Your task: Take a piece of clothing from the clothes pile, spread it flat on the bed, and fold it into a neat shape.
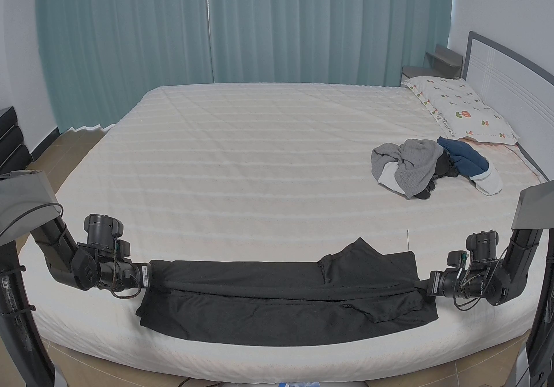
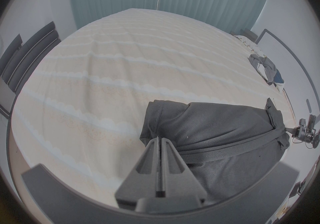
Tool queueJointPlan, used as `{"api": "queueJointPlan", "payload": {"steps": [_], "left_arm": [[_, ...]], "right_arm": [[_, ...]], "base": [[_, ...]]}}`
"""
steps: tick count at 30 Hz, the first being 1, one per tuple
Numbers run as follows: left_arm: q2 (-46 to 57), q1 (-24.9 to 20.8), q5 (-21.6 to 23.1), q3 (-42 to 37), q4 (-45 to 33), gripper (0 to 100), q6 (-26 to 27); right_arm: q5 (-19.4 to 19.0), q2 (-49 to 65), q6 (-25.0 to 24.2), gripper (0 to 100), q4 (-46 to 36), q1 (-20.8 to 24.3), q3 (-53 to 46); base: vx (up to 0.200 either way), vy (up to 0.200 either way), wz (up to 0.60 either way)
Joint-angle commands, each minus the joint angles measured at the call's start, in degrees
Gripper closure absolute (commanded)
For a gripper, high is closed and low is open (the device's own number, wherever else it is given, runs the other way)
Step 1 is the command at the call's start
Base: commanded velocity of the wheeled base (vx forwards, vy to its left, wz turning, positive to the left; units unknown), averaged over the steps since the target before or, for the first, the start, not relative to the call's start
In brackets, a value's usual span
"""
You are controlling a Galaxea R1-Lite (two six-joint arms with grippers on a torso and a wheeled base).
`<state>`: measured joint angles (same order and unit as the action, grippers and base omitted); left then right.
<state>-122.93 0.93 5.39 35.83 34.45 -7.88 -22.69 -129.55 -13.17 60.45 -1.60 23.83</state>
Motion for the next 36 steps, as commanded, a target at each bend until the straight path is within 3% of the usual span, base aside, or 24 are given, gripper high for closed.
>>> {"api": "queueJointPlan", "payload": {"steps": [1, 9, 17, 19, 22, 25, 30, 36], "left_arm": [[0.1, 0.0, 0.0, -0.5, -0.2, 0, 0.0], [2.8, 0.0, -0.2, -1.3, -0.4, 0, 0.1], [4.9, 1.0, 0.7, 0.0, -0.3, 0, -1.4], [4.7, 1.1, 0.8, 1.2, -0.3, 0, -3.1], [3.0, 1.0, 1.0, 5.7, -0.4, 0, -12.1], [-0.6, 0.7, 1.5, 9.0, -0.4, 0, -17.2], [-6.7, 0.7, 1.5, 13.5, -0.8, 0, -20.2], [-9.9, 0.7, 1.4, 16.8, -2.0, 0, -22.7]], "right_arm": [[0.2, -1.1, 0.0, 0, 0.0, -0.1, -0.1], [-0.3, 1.4, -3.1, 0, 0.1, -0.2, 1.0], [-0.2, 3.3, -13.6, 0, -0.1, 0.7, 5.4], [-0.3, 2.5, -15.0, 0, -0.1, 1.0, 6.0], [0.3, -0.4, -19.6, 0, 0.1, 2.1, 8.5], [0.2, -2.3, -23.4, 0, 0.0, 2.1, 10.4], [0.3, -5.4, -27.0, 0, 0.1, 2.1, 12.5], [0.4, -5.6, -27.3, 0, 0.5, 1.6, 12.6]], "base": [[0.000, 0.000, 0.00], [0.000, 0.000, 0.00], [0.000, 0.000, 0.00], [0.000, 0.000, 0.00], [0.000, 0.000, 0.00], [0.000, 0.000, 0.00], [0.000, 0.000, 0.00], [0.000, 0.000, 0.00]]}}
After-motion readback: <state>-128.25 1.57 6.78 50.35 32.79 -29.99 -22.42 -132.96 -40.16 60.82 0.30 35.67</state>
